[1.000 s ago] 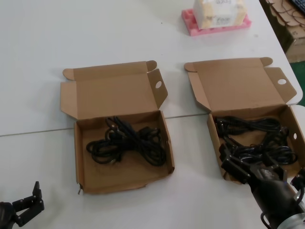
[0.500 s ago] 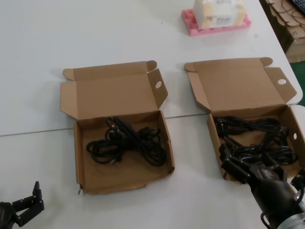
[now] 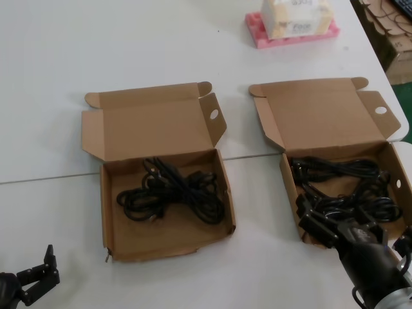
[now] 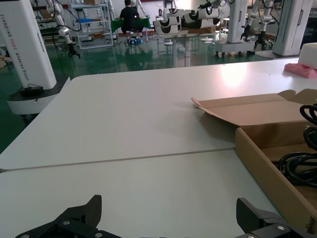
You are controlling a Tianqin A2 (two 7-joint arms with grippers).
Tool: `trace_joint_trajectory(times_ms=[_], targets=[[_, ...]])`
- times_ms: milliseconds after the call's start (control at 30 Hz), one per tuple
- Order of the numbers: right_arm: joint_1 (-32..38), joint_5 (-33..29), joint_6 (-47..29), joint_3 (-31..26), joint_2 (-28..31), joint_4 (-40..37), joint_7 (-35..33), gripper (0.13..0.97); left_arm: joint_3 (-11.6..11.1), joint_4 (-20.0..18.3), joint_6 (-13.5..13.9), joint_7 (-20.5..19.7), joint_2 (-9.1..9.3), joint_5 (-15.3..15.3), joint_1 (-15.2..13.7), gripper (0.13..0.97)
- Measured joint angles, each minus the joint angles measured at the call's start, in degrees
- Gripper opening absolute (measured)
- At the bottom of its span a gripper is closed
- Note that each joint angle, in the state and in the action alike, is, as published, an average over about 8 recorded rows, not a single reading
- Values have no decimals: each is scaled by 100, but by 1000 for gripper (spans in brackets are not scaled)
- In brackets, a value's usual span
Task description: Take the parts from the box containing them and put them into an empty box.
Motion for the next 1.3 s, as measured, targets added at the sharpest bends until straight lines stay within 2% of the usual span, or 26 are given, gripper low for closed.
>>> trace_joint_trajectory(times_ms=[1300], targets=[[0,0,0,0,0,0,0,966,0,0,0,0,0,0,0,966]])
